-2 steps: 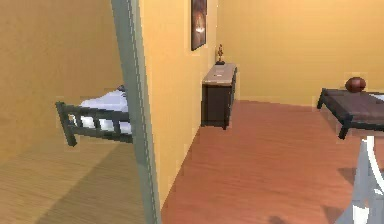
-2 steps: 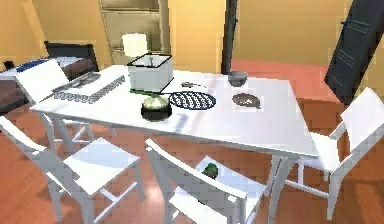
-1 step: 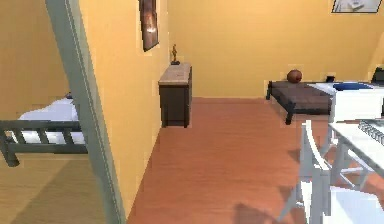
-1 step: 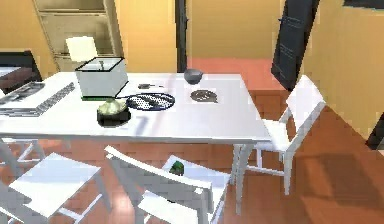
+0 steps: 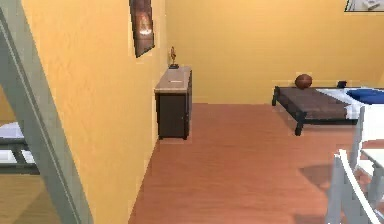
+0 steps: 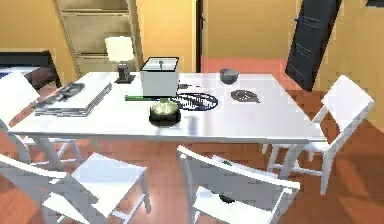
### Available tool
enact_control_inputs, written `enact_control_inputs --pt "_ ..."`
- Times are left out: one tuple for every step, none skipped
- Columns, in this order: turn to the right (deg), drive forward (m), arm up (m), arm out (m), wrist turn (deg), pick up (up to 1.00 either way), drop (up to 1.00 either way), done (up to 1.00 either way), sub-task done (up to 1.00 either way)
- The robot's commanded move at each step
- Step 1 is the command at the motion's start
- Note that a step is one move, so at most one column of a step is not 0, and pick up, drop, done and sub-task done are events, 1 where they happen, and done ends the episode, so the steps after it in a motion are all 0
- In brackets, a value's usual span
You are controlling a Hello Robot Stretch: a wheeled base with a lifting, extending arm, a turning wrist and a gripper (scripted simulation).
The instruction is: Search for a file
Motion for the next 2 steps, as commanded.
enact_control_inputs --pt "-39.0 0.0 0.0 0.0 0.0 0.0 0.0 0.0 0.0" --pt "0.0 0.4 0.0 0.0 0.0 0.0 0.0 0.0 0.0"
